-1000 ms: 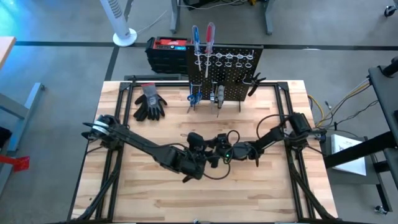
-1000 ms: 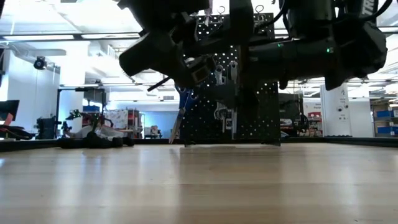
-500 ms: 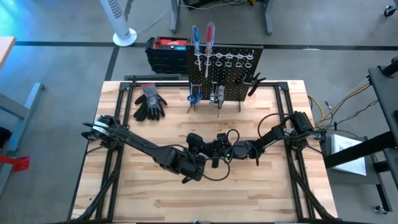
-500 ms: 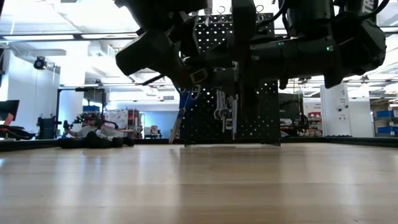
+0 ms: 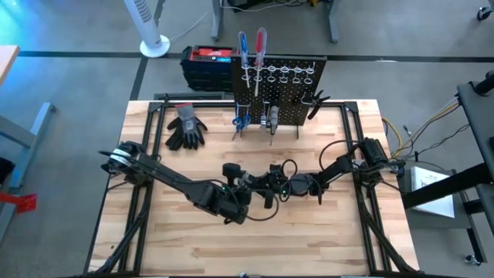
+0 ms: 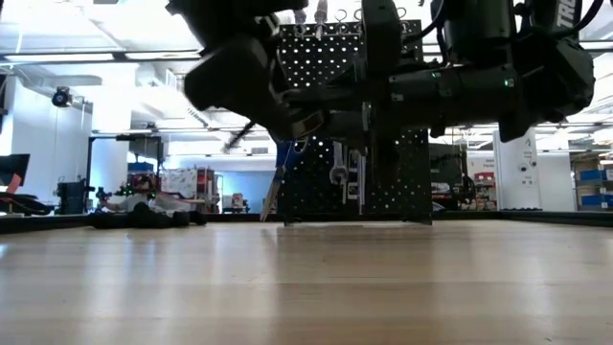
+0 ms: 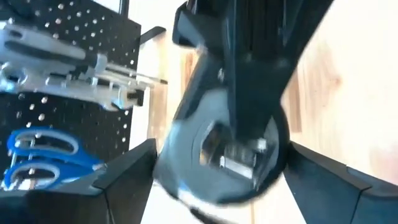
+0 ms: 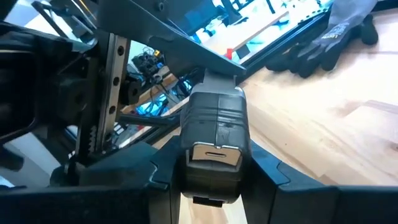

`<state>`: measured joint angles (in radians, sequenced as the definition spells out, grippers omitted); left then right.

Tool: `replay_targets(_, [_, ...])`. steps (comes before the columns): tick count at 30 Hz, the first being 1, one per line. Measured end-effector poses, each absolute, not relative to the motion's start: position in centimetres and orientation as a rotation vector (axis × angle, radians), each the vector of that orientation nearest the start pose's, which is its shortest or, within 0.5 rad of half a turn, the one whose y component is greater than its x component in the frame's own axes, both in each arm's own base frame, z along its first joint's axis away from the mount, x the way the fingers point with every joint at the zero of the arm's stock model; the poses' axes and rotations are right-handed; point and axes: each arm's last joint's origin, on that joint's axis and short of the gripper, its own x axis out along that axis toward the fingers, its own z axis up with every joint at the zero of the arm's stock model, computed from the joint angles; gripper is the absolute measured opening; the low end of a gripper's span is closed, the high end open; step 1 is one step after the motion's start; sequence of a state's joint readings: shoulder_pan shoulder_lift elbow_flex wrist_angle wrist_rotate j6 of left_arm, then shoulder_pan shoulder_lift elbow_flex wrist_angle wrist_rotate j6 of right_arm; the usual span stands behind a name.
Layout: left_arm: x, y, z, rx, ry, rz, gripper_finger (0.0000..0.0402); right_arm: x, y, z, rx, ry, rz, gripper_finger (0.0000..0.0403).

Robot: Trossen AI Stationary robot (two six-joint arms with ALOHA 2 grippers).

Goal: Hang tools onto peg board
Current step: Hang the right silver wrench on the peg board

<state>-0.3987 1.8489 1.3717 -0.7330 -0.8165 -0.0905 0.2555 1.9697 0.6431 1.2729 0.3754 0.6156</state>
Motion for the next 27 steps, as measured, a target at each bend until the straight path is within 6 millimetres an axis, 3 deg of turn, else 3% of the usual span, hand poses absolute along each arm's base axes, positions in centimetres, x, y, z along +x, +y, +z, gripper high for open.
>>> replay_targets(6, [32.0, -11.6, 22.3, 0.544, 0.968, 0.485, 0.0313, 31.9, 6.9, 11.1, 0.575, 0.011, -0.232, 0.0097])
replay_targets(14, [24.9, -9.7, 22.8, 0.215, 0.814, 0.614, 0.0315, 30.0, 6.2, 11.8, 0.514, -0.130, -0.331, 0.0097])
replay_targets(20, [21.4, -8.9, 20.0, -0.039, 0.594, 0.573, 0.0315, 30.1, 6.4, 13.6, 0.238, -0.169, -0.450, 0.0097])
replay_targets(24, [20.4, -8.5, 17.7, -0.159, 0.468, 0.531, 0.0315, 30.4, 6.7, 15.2, 0.016, -0.160, -0.516, 0.0097])
replay_targets(27, [19.9, -8.2, 16.3, -0.207, 0.416, 0.515, 0.0315, 30.3, 6.6, 16.6, -0.050, -0.172, -0.571, 0.0097])
